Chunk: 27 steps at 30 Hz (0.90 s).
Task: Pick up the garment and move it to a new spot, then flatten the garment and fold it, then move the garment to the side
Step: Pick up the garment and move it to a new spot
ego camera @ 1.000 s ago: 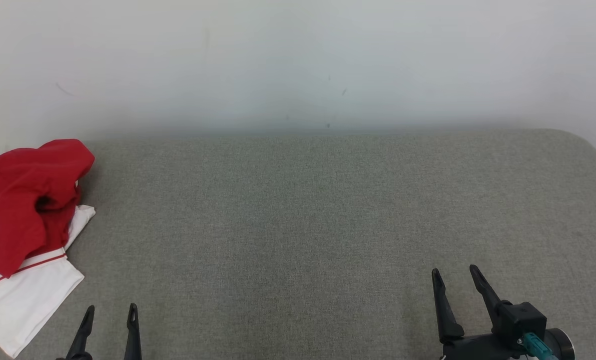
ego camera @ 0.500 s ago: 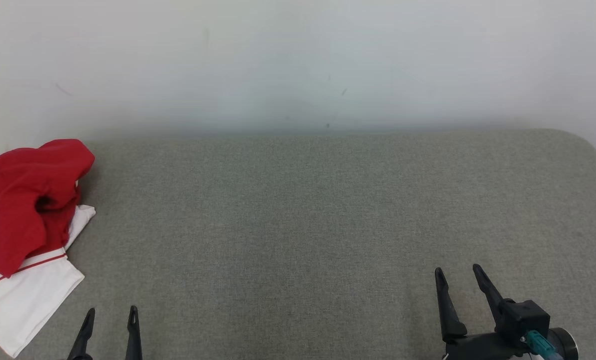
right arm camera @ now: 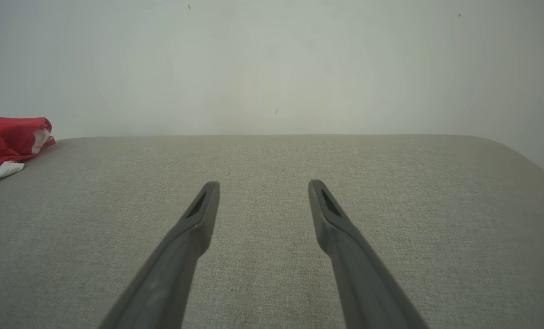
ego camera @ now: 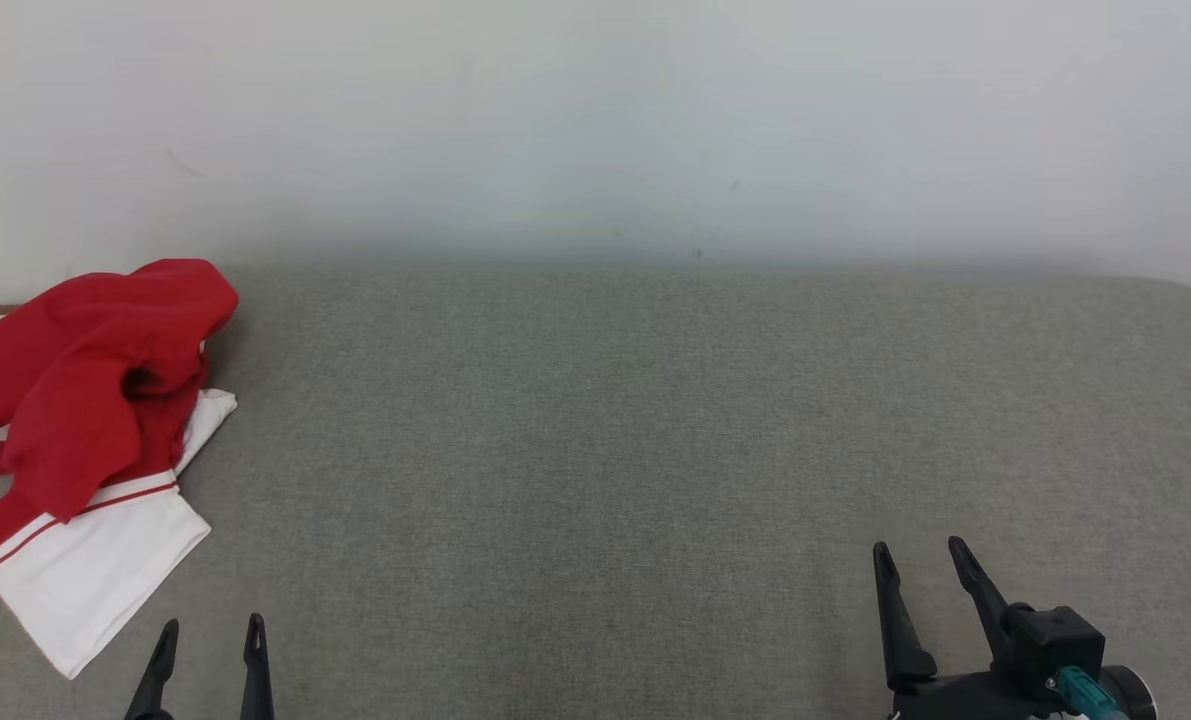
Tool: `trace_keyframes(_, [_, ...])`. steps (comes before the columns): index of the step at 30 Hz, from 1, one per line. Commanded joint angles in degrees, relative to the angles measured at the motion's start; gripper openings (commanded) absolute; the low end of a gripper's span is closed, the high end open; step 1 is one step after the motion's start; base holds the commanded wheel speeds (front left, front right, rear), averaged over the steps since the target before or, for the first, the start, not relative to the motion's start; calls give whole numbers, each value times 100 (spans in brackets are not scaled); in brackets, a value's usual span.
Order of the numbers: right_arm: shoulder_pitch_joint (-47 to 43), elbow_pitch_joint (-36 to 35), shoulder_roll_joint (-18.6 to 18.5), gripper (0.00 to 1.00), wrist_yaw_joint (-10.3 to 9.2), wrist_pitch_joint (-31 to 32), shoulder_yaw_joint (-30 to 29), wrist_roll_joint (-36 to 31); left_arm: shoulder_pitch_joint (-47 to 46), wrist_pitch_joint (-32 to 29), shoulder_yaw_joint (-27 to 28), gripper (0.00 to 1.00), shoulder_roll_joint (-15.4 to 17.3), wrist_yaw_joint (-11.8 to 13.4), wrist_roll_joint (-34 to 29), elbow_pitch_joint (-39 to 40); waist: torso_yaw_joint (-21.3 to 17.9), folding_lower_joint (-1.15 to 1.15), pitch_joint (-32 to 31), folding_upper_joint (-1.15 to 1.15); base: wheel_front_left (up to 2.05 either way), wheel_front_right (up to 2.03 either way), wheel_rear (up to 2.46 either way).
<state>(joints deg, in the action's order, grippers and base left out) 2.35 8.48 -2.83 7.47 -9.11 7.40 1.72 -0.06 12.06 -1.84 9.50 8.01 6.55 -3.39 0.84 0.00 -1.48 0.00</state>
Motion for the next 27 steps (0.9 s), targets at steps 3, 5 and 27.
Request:
trace_keyframes(3, [-76,15,-9,100,4,-30,18,76,66,-13,28,100,53,18,39,-34,305,0,-6,0,0,0,0])
trace_keyframes(5, [-67,51,-9,100,4,-36,23,100,58,-9,44,100,71,31,43,-45,458,0,-6,0,0,0,0])
trace_keyframes(27, [-1,338,-8,100,4,-270,225,445,96,84,184,100,210,185,175,70,2331,0,-105,0,0,0,0])
